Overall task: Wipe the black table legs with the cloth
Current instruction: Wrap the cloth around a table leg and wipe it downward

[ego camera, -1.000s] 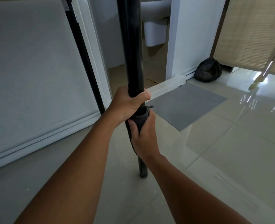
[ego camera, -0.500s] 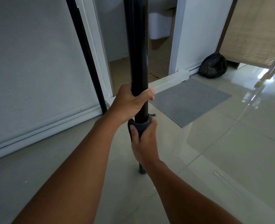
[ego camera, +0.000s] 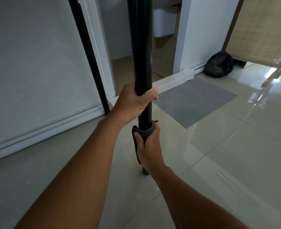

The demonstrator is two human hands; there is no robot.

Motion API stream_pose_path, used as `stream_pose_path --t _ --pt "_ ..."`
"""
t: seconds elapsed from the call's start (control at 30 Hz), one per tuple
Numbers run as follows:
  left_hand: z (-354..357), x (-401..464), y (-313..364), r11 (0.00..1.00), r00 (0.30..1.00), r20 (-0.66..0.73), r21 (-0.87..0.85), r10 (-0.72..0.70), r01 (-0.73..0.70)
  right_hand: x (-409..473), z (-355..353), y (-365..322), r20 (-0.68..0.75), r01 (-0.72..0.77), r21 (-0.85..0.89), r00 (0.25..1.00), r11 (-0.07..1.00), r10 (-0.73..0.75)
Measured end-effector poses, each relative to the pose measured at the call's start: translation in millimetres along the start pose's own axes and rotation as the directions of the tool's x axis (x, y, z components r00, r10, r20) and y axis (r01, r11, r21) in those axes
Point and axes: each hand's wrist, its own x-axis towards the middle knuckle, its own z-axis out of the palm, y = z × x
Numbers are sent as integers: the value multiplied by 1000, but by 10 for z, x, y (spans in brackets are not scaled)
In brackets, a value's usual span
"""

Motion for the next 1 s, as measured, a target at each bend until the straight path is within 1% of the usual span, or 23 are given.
stream_pose_path --t 0.13,0.23,0.3,0.4,0.47,0.53,0.63,0.8,0.87,0.93,1.0 --pt "-5 12 -25 999 1000 -3 -34 -10 10 206 -30 -222 -56 161 38 986 986 -158" --pt "12 21 -21 999 1000 -16 -34 -16 15 208 -65 -199 -40 214 -10 976 977 -215" --pt "12 10 -37 999 1000 -10 -35 -12 11 113 -50 -70 -19 181 -49 983 982 -182" --pt "5 -36 -90 999 999 43 -38 -24 26 -18 -49 199 41 76 -92 997 993 -73" --pt "12 -57 -109 999 998 55 -40 -22 24 -62 -74 330 99 2 -107 995 994 8" --pt "23 -56 -113 999 998 58 -42 -16 18 -68 -83 383 122 -56 -104 990 993 69" --pt "11 -42 -132 999 998 63 -43 2 1 -23 -53 262 80 -48 -77 995 996 54" --pt "44 -43 -176 999 999 35 -49 15 -13 -4 -35 209 15 73 -86 997 994 -72" --pt "57 -42 -189 998 1000 14 -52 27 -26 -23 -22 265 -1 92 -86 996 992 -92" --pt "71 -45 -217 998 999 13 -52 44 -43 -67 -11 369 5 69 -97 998 993 -69" --pt "81 -61 -256 998 998 19 -45 54 -53 -146 -9 543 45 1 -99 999 995 4"
